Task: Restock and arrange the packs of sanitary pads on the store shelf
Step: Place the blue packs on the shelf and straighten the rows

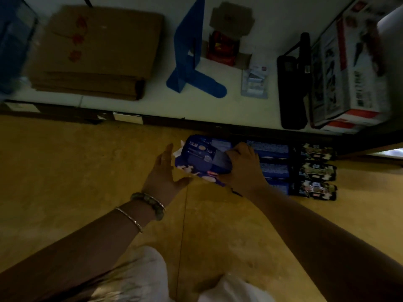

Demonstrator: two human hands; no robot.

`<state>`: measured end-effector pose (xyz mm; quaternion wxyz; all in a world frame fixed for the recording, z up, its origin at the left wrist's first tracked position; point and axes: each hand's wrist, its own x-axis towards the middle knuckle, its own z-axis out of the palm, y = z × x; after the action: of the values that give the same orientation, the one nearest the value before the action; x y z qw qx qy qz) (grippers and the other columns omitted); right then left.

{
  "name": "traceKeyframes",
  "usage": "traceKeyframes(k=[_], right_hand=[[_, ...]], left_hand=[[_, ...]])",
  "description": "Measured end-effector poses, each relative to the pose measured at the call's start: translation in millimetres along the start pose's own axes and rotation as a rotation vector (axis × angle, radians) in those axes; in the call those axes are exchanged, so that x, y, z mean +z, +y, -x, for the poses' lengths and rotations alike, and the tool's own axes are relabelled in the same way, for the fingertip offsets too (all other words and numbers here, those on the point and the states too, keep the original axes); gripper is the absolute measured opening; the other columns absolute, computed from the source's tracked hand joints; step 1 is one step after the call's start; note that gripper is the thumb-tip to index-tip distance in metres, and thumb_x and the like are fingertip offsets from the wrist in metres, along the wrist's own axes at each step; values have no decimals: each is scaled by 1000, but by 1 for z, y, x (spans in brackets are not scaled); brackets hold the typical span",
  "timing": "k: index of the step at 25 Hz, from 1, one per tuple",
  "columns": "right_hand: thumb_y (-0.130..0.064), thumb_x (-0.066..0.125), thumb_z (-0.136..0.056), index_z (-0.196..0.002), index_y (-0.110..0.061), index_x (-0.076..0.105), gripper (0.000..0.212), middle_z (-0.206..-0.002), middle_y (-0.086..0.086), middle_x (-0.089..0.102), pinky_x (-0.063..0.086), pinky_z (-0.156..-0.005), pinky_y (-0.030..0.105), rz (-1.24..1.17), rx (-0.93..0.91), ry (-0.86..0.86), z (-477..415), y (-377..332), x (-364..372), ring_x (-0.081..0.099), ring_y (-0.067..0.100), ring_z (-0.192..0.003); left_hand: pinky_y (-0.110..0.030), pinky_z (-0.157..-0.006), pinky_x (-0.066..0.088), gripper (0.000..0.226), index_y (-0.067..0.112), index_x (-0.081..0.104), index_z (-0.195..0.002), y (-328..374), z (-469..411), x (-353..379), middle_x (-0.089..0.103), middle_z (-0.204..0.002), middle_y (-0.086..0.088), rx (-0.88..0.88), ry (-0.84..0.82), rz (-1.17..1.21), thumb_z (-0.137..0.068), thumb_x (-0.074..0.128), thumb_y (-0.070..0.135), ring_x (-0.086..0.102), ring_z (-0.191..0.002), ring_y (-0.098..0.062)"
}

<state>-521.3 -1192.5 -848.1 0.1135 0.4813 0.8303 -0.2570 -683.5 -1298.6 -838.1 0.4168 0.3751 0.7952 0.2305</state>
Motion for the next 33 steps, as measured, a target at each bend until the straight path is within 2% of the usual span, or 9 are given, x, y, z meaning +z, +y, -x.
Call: traceKeyframes(k=[3,6,10,13,18,20,23,27,33], right_hand=[[-36,78,-70,-123,-12,55,62,-121,7,41,28,-96,33,-145,-32,-24,22,-10,-40,33,27,-118],[-31,82,-66,-122,-14,57,63,-116,-1,41,31,-98,32,-292,-24,-77,44,-18,-86,35,19,-117],[-12,84,-64,-107,-20,59,50,-103,-6,52,44,-72,14,-681,77,-127,78,-29,-150,52,11,-100],[-8,83,-65,-112,-23,54,57,-112,-3,58,51,-86,26,-846,87,-86,102,-35,-190,57,15,-105],[-18,79,-68,-114,-29,45,58,-107,-12,52,52,-60,12,-1005,135,141,155,-61,-284,56,1,-87],[-23,78,-65,-114,-29,47,59,-107,-10,55,52,-59,13,-1077,116,184,180,-73,-320,60,3,-87],[-25,77,-64,-116,-28,49,60,-109,-7,60,57,-65,21,-1108,61,251,225,-96,-383,64,9,-89],[-21,82,-60,-110,-25,55,57,-101,-5,63,55,-68,20,-1106,-36,387,283,-117,-458,64,3,-83],[-26,80,-63,-112,-24,52,56,-103,-7,60,50,-74,12,-1044,-136,475,362,-121,-540,58,1,-86]], left_hand=[[-19,-90,34,103,16,12,-146,21,12,-15,26,-148,-9,46,9,-6,-69,79,13,41,-127,-23],[-26,-96,44,98,17,36,-134,46,27,-32,55,-124,7,14,-119,283,-52,89,23,53,-111,-17],[0,-70,42,63,15,46,-116,93,64,-54,56,-100,13,91,-92,323,-64,80,2,57,-94,5],[-1,-64,43,52,10,48,-110,133,90,-73,55,-92,15,113,-6,374,-68,72,-11,57,-76,21],[-14,-74,46,43,12,53,-107,211,155,-109,58,-89,3,27,122,409,-71,76,19,61,-84,-1],[-11,-68,49,40,16,52,-102,248,182,-123,59,-88,7,35,134,562,-69,76,17,61,-81,5],[-33,-86,51,53,12,53,-109,301,225,-158,62,-97,4,-12,92,753,-62,74,27,61,-100,-19],[-14,-65,50,44,25,53,-92,356,282,-194,65,-92,8,144,159,690,-55,75,34,65,-83,-2],[-5,-62,46,45,25,51,-95,441,343,-228,64,-91,12,376,178,678,-67,77,0,63,-72,11]])
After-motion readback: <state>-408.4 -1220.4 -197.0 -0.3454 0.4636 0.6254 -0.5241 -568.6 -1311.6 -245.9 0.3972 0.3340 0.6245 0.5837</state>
